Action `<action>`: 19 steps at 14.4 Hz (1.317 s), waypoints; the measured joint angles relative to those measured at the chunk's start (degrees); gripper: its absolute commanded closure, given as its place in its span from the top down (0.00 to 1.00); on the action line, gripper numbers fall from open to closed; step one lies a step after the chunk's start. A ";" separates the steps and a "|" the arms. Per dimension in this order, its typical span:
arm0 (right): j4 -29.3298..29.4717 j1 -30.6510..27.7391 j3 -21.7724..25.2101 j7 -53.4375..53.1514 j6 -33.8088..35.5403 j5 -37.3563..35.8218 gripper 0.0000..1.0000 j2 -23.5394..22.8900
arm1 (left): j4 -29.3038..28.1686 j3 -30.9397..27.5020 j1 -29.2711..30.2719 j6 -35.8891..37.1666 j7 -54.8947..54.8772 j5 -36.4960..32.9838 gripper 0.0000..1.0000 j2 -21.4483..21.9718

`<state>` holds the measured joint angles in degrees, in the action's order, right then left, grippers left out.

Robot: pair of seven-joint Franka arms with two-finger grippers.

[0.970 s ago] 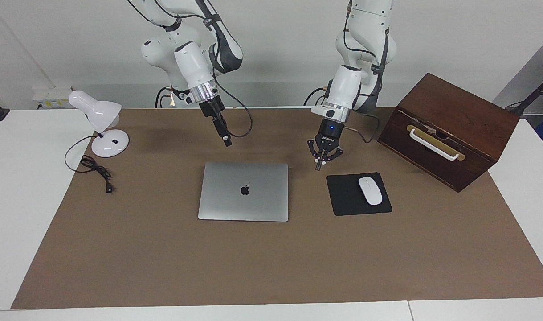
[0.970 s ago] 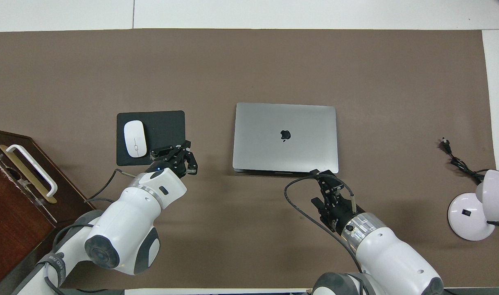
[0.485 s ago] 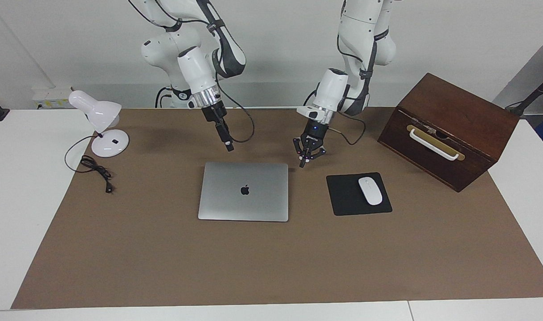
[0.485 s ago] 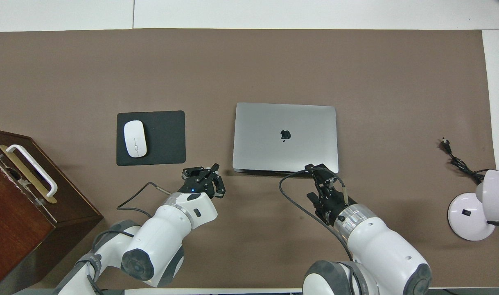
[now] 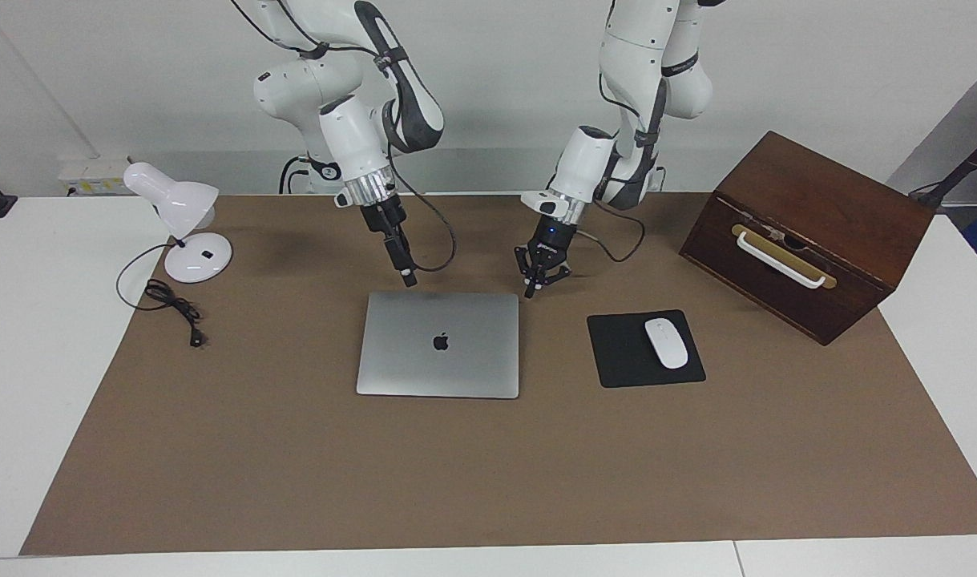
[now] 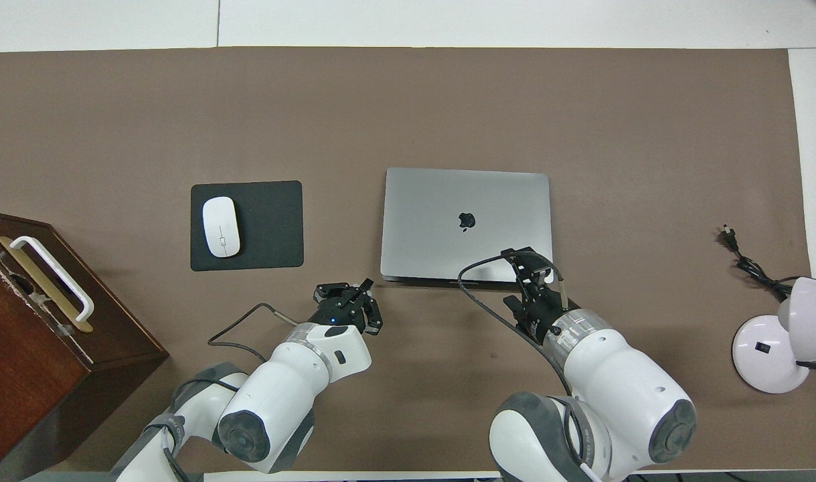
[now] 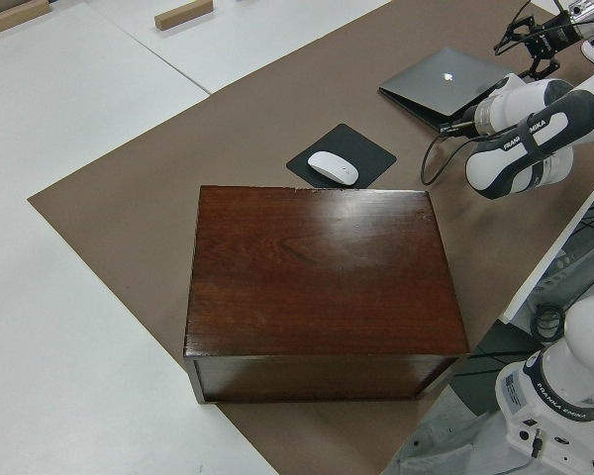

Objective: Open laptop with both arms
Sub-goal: 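Press the left gripper on the laptop base while the right gripper reaches the lid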

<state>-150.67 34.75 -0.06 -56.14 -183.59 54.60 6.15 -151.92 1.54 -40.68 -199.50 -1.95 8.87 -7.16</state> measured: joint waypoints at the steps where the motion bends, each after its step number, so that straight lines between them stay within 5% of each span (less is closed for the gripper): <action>1: 0.40 -0.51 0.01 0.86 0.00 0.00 1.00 -0.44 | 0.25 -0.04 -0.15 -0.04 -0.18 0.00 0.00 0.00; 19: 4.15 -1.59 -0.01 2.42 0.00 1.02 1.00 -4.47 | 5.91 -0.39 -0.19 -0.05 -5.75 -0.01 0.00 -4.59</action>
<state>-146.52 33.16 -0.07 -53.72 -183.59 55.62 1.68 -146.02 1.15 -40.87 -199.55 -7.70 8.86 -11.75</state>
